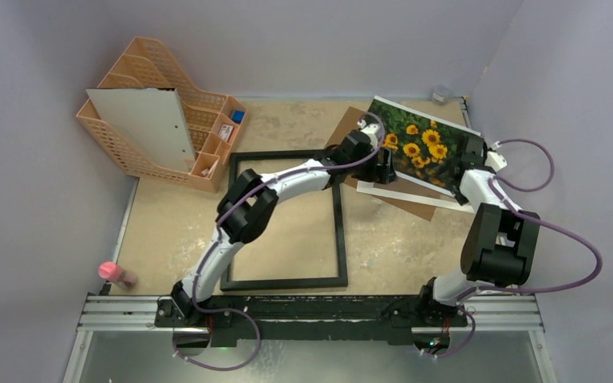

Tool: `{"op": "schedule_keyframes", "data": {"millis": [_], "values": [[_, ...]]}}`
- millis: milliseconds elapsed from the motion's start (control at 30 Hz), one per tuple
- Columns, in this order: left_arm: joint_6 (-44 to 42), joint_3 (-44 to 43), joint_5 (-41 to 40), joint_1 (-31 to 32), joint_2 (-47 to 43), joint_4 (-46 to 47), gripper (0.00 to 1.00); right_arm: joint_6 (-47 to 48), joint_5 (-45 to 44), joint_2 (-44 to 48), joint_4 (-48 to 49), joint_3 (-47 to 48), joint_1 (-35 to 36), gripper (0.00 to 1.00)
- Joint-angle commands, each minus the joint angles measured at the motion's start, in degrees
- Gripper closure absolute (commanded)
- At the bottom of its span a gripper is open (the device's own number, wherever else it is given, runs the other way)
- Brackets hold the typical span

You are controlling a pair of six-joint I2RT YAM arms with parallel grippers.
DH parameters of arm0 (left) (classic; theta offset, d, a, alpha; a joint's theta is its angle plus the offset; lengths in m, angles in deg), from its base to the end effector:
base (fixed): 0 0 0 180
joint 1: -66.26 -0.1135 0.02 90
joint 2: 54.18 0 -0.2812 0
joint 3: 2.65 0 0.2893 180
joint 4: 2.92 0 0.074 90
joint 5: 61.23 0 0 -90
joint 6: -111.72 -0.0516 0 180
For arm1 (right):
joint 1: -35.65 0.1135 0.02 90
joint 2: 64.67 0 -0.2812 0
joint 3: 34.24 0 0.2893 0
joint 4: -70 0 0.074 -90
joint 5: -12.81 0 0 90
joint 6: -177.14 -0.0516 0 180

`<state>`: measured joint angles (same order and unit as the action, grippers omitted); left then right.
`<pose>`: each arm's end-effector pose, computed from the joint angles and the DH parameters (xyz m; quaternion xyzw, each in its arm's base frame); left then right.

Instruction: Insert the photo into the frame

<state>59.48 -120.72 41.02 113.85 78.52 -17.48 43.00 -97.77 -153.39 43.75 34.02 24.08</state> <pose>0.3961 -0.4498 0.1864 0.1273 0.8498 -0.4088 0.3076 0.3575 -0.0917 0.2045 0.4856 0.7778 -0.0576 0.3949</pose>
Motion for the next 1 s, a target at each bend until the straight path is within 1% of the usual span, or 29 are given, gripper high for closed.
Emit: {"op": "schedule_keyframes", "data": {"millis": [0, 167, 267, 367, 467, 600, 767, 900, 967], "values": [[-3.7, -8.5, -7.7, 0.7, 6.3, -0.4, 0.19, -3.0, -1.7, 2.4, 0.1, 0.4, -3.4, 0.17], [-6.9, -11.1, -11.8, 0.7, 11.0, -0.1, 0.19, 0.8, -2.6, -1.3, 2.0, 2.1, -6.1, 0.19], [-8.9, -9.3, -12.8, 0.7, 11.1, -1.9, 0.19, 3.6, -3.1, -2.5, 3.7, 2.4, -7.4, 0.18], [-10.7, -7.6, -14.7, 0.6, 10.9, -4.6, 0.19, 6.1, -3.5, -3.6, 4.8, 2.6, -8.4, 0.16], [-12.6, -7.4, -16.8, 0.2, 10.9, -9.4, 0.19, 7.0, -3.7, -5.5, 4.8, 3.2, -9.7, 0.15], [-12.8, -7.0, -14.7, -1.6, 10.9, -13.0, 0.19, 7.0, -5.0, -7.6, 5.2, 3.6, -11.1, 0.15], [-12.9, -7.8, -10.6, -3.3, 11.0, -14.2, 0.19, 9.5, -7.1, -10.0, 7.0, 3.5, -12.1, 0.13], [-14.5, -9.3, -9.1, -3.5, 11.6, -15.5, 0.19, 14.8, -4.1, -11.3, 11.5, 2.1, -13.1, 0.11], [-15.0, -9.6, -8.6, -3.5, 11.9, -15.9, 0.19, 16.9, -3.1, -12.8, 12.2, 2.6, -13.2, 0.10]]}}
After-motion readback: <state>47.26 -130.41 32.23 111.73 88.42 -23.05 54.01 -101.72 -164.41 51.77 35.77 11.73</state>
